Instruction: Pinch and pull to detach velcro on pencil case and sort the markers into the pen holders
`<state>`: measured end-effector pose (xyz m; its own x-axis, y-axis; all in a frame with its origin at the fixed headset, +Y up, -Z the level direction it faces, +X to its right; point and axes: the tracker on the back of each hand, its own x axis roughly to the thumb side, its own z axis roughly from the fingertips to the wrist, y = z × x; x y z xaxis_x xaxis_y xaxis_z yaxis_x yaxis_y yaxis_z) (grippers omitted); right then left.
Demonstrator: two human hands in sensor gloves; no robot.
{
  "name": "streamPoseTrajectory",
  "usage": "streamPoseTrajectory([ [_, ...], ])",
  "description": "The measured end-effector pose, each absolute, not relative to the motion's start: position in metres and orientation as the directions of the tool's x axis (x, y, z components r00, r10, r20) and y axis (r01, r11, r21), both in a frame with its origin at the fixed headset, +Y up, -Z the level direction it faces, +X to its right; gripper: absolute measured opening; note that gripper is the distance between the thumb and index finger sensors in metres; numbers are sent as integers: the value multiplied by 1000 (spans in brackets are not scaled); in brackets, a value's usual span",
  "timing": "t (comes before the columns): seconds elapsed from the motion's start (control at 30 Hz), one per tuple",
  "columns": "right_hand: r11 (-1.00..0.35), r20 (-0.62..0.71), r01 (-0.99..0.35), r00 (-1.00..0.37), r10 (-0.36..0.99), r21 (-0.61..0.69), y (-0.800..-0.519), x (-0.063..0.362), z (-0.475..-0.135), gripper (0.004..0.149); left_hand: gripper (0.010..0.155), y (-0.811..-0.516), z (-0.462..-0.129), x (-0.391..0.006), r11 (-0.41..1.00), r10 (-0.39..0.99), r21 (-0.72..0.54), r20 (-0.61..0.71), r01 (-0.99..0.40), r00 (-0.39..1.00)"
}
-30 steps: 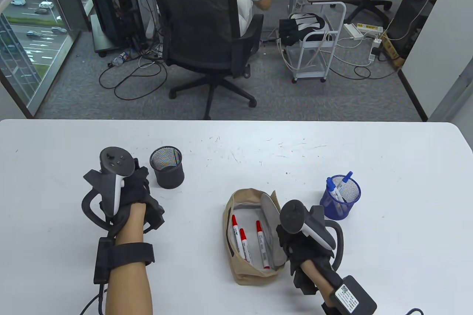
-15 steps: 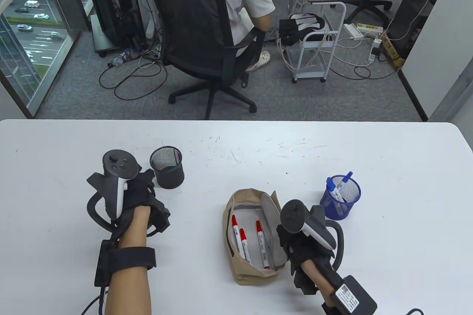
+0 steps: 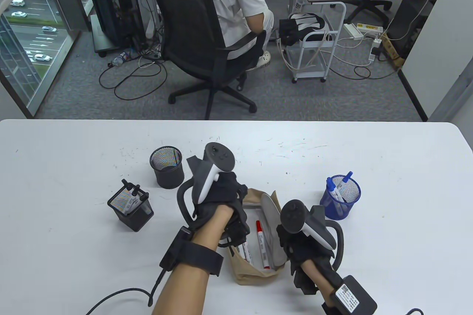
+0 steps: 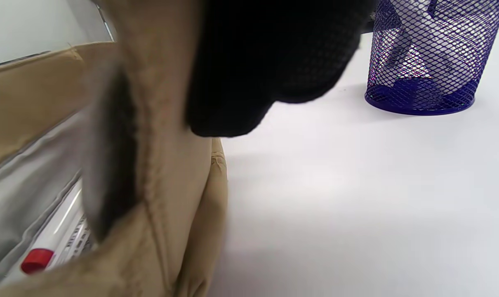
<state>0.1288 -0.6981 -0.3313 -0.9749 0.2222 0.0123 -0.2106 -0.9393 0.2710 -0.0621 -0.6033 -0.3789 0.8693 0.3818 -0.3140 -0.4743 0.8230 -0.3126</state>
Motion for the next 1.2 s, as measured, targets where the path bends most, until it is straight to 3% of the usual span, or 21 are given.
streamPoseTrajectory([
  [0.23, -937, 12, -215, -974, 227, 274, -698, 129, -331, 53, 65, -668, -394, -26, 757, 185, -555, -324, -344, 928],
  [0.37, -937, 13, -214, -974, 226, 274, -698, 129, -331, 53, 79, -707, -401, -9, 725, -25, -668, -272, -170, 962],
  [0.53, -937, 12, -216, -974, 228, 276, -698, 130, -332, 53, 84, -740, -411, -1, 711, -127, -695, -276, -107, 953],
  [0.63, -934, 8, -221, -973, 232, 279, -698, 130, -332, 53, 82, -742, -414, 2, 760, -232, -650, -255, 11, 938],
  [0.73, -935, 7, -221, -973, 232, 279, -698, 130, -332, 53, 82, -747, -414, 3, 759, -229, -651, -251, 12, 941],
  [0.9, -938, 4, -216, -974, 225, 273, -698, 130, -332, 53, 84, -746, -413, -2, 760, -188, -649, -243, -16, 952],
  [0.97, -938, 0, -217, -974, 225, 271, -698, 130, -332, 53, 83, -733, -412, -7, 779, -80, -621, -245, -92, 966],
  [1.1, -935, -4, -223, -973, 231, 275, -698, 131, -332, 53, 74, -667, -419, -40, 822, 229, -471, -243, -321, 943],
  [1.2, -936, -3, -221, -974, 228, 273, -698, 130, -332, 53, 60, -616, -429, -85, 847, 387, -267, -286, -460, 877],
])
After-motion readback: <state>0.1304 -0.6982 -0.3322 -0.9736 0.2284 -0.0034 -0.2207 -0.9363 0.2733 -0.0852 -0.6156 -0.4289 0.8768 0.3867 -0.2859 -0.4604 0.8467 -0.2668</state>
